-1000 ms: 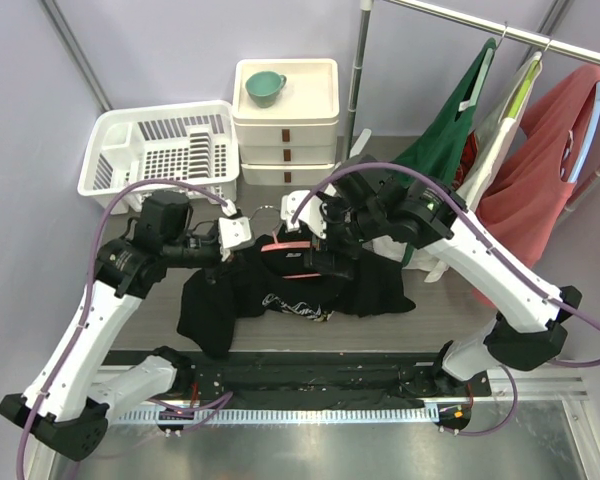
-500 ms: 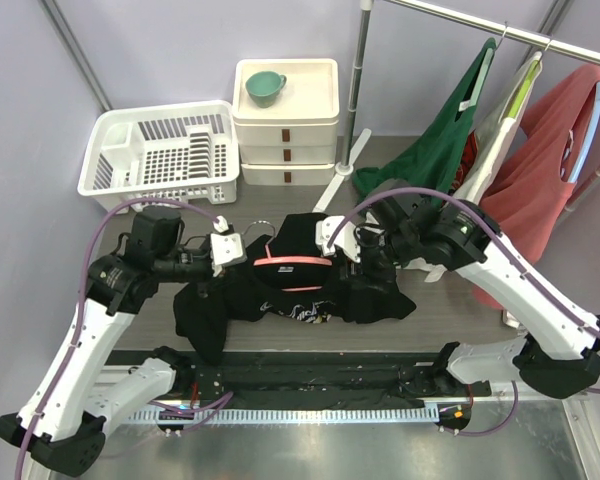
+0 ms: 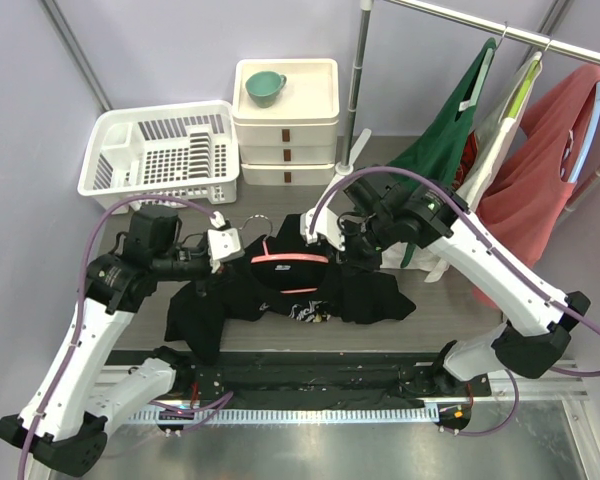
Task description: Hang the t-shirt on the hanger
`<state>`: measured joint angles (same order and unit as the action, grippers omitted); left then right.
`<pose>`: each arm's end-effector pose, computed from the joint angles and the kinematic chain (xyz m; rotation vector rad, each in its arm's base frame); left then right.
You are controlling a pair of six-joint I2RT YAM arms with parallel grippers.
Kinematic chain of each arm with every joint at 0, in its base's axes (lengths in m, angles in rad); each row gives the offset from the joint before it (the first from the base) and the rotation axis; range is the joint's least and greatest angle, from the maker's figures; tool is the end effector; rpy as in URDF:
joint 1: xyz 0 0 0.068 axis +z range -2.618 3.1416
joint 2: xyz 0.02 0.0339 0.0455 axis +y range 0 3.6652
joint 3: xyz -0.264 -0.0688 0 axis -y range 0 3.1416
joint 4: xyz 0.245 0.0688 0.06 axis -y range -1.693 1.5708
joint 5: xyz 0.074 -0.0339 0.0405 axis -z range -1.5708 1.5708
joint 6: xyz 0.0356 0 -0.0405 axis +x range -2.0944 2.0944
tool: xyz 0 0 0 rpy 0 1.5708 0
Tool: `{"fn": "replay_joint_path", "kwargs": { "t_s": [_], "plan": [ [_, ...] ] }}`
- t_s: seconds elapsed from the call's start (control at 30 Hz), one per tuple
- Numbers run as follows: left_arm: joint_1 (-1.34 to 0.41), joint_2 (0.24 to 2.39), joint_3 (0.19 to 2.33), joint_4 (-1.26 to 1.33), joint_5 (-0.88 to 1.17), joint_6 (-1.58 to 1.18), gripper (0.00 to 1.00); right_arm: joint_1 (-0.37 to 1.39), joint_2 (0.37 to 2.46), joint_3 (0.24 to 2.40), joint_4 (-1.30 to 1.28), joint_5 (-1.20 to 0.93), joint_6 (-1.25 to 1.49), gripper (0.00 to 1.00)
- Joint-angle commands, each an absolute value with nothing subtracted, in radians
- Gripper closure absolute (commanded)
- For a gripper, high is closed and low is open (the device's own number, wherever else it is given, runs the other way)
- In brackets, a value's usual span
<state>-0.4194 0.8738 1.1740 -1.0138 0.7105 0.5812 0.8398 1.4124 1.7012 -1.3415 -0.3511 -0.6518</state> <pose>0.1213 -0.0795 0.3796 1.3470 1.7064 -0.7134 0.1573 0.1938 0.4082 -1.8621 1.8348 0.5261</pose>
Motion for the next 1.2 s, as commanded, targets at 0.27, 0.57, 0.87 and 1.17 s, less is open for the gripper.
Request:
{"fn": "replay_joint_path", "kwargs": {
  "t_s": [0.27,0.57,0.87,1.17],
  "plan": [
    [-0.43,0.919,1.23,-0.83,0.83,0.5,1.0,0.862,1.457,1.828,-1.207,-0.554,-0.611,0.79],
    [-0.43,0.937,1.239,-0.827,0.836,0.5,1.0,0.874,1.506,1.911,-1.206,-0.577,-0.598,0.73],
    [-0.433,0.939,1.236,-0.808,0.831,0.483,1.0,0.891,1.509,1.894,-1.201,-0.557,-0.6,0.94],
    [-0.35,0.943,1.204,-1.19,0.675,0.767,0.51,0.842,1.378,1.825,-1.144,-0.408,-0.591,0.99]
  ]
}}
